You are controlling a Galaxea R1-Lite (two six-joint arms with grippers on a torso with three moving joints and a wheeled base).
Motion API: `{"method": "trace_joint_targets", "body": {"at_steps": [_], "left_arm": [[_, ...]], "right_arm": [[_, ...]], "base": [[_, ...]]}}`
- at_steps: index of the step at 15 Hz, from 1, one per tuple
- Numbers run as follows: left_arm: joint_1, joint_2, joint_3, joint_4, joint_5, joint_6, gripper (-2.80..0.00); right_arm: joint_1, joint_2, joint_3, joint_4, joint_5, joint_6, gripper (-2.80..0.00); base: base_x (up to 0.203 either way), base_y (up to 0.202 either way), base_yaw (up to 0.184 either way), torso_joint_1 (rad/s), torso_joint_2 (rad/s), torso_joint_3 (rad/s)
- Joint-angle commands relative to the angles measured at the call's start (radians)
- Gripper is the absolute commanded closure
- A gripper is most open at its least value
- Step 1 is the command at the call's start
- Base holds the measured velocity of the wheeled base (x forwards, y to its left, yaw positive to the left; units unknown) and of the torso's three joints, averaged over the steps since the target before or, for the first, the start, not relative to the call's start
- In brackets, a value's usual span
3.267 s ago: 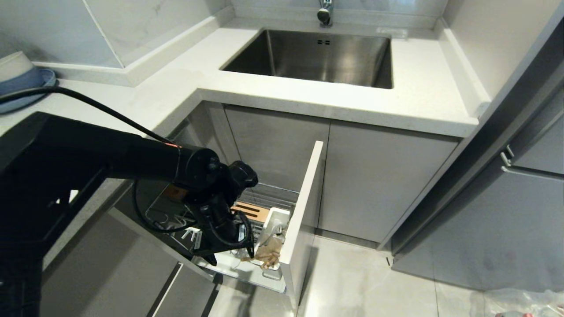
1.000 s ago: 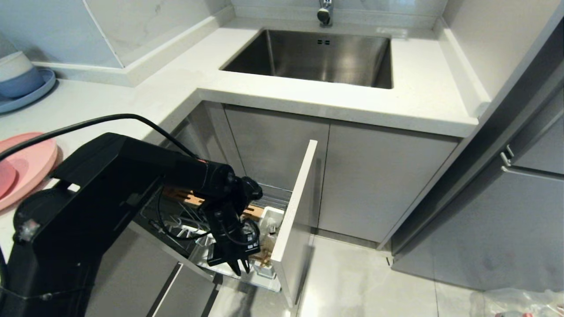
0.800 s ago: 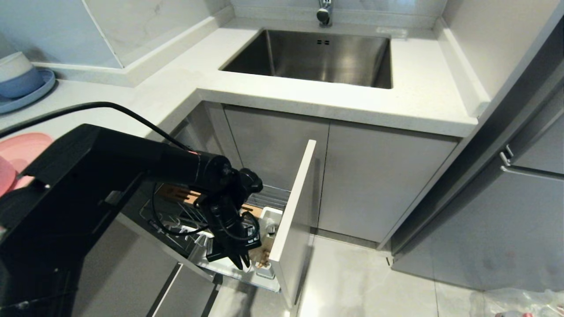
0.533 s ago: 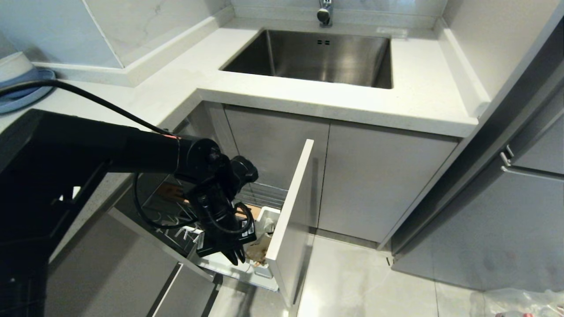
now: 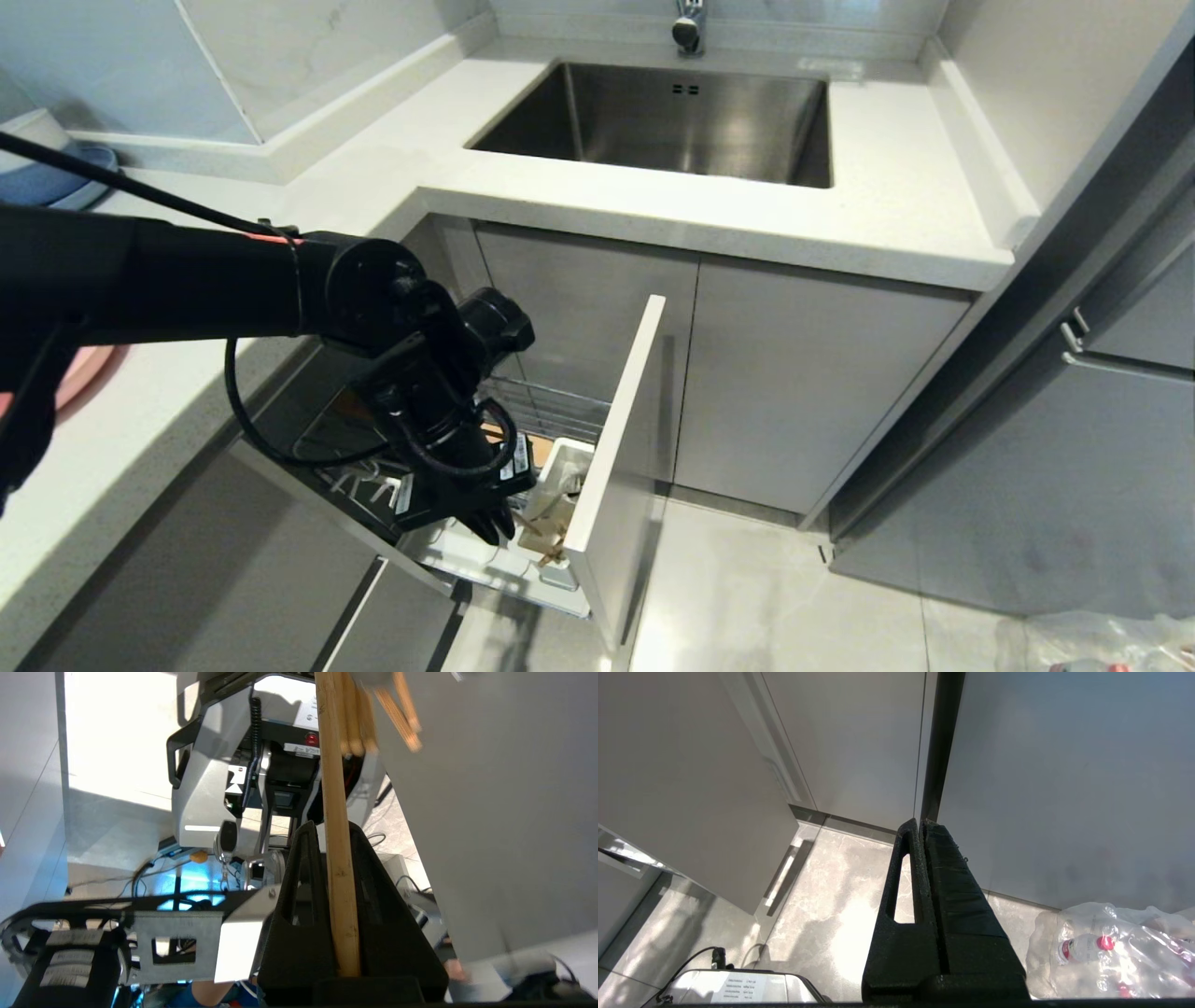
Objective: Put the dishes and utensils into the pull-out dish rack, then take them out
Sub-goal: Take the chopsticks out of the cupboard
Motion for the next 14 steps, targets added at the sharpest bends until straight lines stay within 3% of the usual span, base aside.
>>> {"method": "trace_joint_targets", "body": {"at_steps": [1, 9, 14], "left_arm": [[-0.005, -0.053, -0.009, 0.016, 0.0, -0.006, 0.0], [-0.027, -0.203, -0.076, 0.112, 0.016, -0.026, 0.0], [-0.05, -0.362, -0.13, 0.154, 0.066, -0.033, 0.0]], "right_arm": [[0.0, 0.0, 0.0, 0.0, 0.001, -0.001, 0.0], [0.0, 0.0, 0.0, 0.0, 0.001, -0.001, 0.0], [0.0, 0.0, 0.0, 0.0, 0.001, -0.001, 0.0]], "base": [[0.0, 0.0, 0.0, 0.0, 0.0, 0.0], [0.0, 0.0, 0.0, 0.0, 0.0, 0.0], [0.0, 0.0, 0.0, 0.0, 0.0, 0.0]]}}
